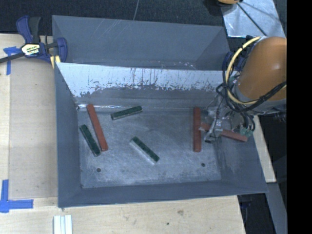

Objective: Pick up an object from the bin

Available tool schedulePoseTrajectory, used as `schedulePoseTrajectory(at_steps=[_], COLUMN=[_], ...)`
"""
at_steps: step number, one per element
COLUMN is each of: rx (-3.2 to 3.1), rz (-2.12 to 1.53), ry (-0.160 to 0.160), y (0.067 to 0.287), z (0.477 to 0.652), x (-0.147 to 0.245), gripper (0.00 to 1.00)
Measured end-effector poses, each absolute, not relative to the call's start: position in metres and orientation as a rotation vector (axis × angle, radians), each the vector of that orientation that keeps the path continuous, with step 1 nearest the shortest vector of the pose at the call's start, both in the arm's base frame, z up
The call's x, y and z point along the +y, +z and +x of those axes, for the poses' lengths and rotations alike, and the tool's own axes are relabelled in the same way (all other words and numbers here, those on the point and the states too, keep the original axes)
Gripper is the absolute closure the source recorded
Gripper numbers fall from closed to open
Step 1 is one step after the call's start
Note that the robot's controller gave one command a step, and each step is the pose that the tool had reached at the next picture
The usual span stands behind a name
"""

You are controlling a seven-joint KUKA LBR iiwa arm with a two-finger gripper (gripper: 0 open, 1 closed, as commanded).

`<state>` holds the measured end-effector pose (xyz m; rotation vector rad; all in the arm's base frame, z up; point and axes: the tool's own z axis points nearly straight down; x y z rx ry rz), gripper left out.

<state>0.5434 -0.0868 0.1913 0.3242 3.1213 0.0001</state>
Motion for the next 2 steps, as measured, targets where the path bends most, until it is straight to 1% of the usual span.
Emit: schedulePoseTrajectory(at_steps=[1,2], rx=[3.121,3.119], rz=[0.324,-0.285], ry=[0.0,-0.006], y=[0.191,0.314], z=[0.543,0.54], x=[-0.087,-0.145], gripper=[1.0,1.0])
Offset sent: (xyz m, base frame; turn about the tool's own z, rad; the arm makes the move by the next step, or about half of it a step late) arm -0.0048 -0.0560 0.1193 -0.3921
